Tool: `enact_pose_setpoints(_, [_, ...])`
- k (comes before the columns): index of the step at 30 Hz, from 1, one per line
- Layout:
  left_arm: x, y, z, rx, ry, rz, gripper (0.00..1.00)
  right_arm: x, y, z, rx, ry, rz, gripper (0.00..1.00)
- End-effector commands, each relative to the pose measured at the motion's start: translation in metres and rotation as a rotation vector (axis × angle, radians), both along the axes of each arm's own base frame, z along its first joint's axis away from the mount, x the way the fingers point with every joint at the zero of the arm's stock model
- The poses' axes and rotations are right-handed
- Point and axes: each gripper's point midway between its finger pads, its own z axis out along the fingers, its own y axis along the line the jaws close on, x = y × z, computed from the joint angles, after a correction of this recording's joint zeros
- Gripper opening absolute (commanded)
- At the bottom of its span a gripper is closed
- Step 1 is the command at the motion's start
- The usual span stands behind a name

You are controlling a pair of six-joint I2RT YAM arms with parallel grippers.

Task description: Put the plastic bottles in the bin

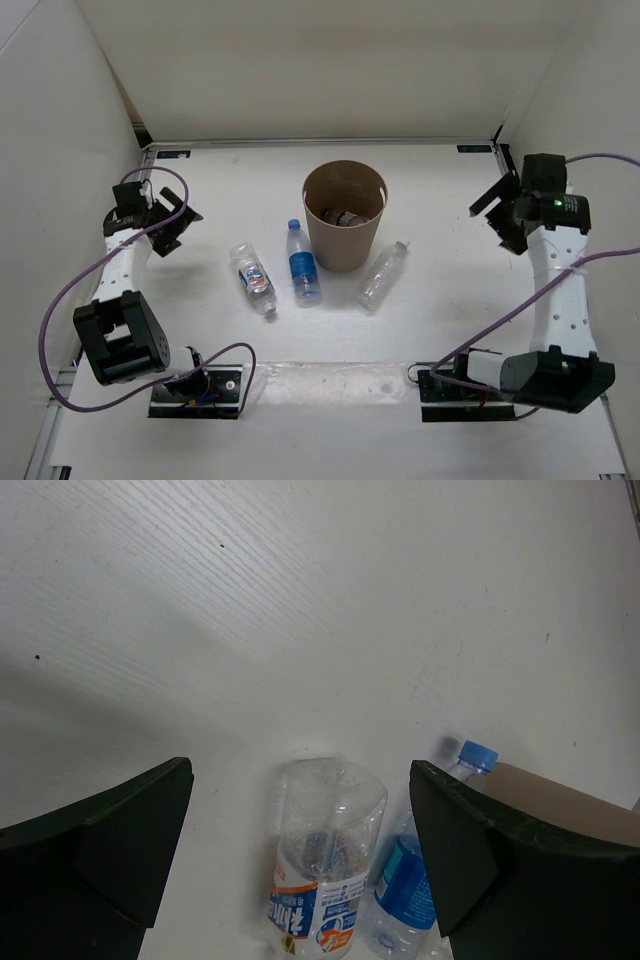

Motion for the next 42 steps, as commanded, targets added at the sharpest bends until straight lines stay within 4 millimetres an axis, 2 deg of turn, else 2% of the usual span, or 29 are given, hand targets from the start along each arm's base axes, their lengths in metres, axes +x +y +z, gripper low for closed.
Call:
enact_pose_setpoints(1, [0.004,0.001,0.006,0.01,-0.023,-0.01,1.0,-0.001,0.059,-0.002,0.184,-0.002,0.194,0.9])
enact_pose_setpoints(4, [0.002,0.001,0.005,0.009,-0.019,-0.009,1.0,0.002,0.081,-0.017,0.249,0.07,0.253,0.9])
enact_pose_setpoints(5, [0.003,0.001,0.006,0.009,-0.022,-0.009,1.0,0.006,0.099,-0.035,0.349,0.152,0.295,0.9])
enact_pose_setpoints(6, [0.001,0.0,0.004,0.009,-0.017,-0.01,1.0,0.005,0.104,-0.045,0.386,0.202,0.286,0.9])
enact_pose_setpoints(7, [0.001,0.0,0.004,0.007,-0.016,-0.01,1.0,0.001,0.121,-0.051,0.4,0.243,0.336,0.9])
enact_pose_setpoints(8, [0.0,0.002,0.003,0.011,-0.014,-0.007,1.0,0.003,0.137,-0.071,0.424,0.335,0.37,0.9])
enact_pose_setpoints(10, [-0.001,0.0,0.004,0.007,-0.015,-0.009,1.0,0.001,0.145,-0.091,0.399,0.429,0.392,0.9])
enact_pose_setpoints(11, [-0.001,0.0,0.004,0.009,-0.014,-0.011,1.0,0.002,0.156,-0.092,0.381,0.443,0.431,0.9])
enact_pose_setpoints(13, [-0.002,0.0,0.005,0.008,-0.014,-0.008,1.0,0.002,0.166,-0.111,0.399,0.534,0.443,0.9])
enact_pose_setpoints(14, [-0.003,0.0,0.004,0.008,-0.014,-0.006,1.0,0.004,0.173,-0.111,0.405,0.539,0.465,0.9])
enact_pose_setpoints(15, [-0.003,-0.001,0.005,0.007,-0.016,-0.008,1.0,0.01,0.177,-0.12,0.412,0.563,0.476,0.9])
enact_pose_setpoints(17, [-0.004,-0.001,0.005,0.011,-0.014,-0.01,1.0,0.012,0.179,-0.122,0.397,0.59,0.476,0.9])
enact_pose_setpoints(18, [-0.005,-0.001,0.005,0.01,-0.011,-0.006,1.0,0.016,0.177,-0.134,0.392,0.637,0.455,0.9])
enact_pose_setpoints(23, [-0.007,0.0,0.004,0.012,-0.004,-0.004,1.0,0.017,0.175,-0.159,0.413,0.702,0.452,0.9])
enact_pose_setpoints(28, [-0.007,-0.001,0.005,-0.013,0.004,0.026,1.0,0.005,0.18,-0.189,0.429,0.799,0.432,0.9])
enact_pose_setpoints(29, [-0.007,-0.002,0.006,-0.012,0.002,0.019,1.0,0.0,0.177,-0.191,0.413,0.835,0.414,0.9])
enact_pose_setpoints(31, [-0.005,0.001,0.008,0.004,-0.002,0.015,1.0,-0.007,0.183,-0.198,0.4,0.869,0.42,0.9])
enact_pose_setpoints(38, [-0.009,0.002,0.005,0.013,0.012,0.016,1.0,-0.007,0.193,-0.214,0.416,0.925,0.435,0.9])
enact_pose_setpoints(42, [-0.011,0.001,0.002,-0.007,0.019,0.045,1.0,-0.019,0.196,-0.224,0.441,0.99,0.437,0.82])
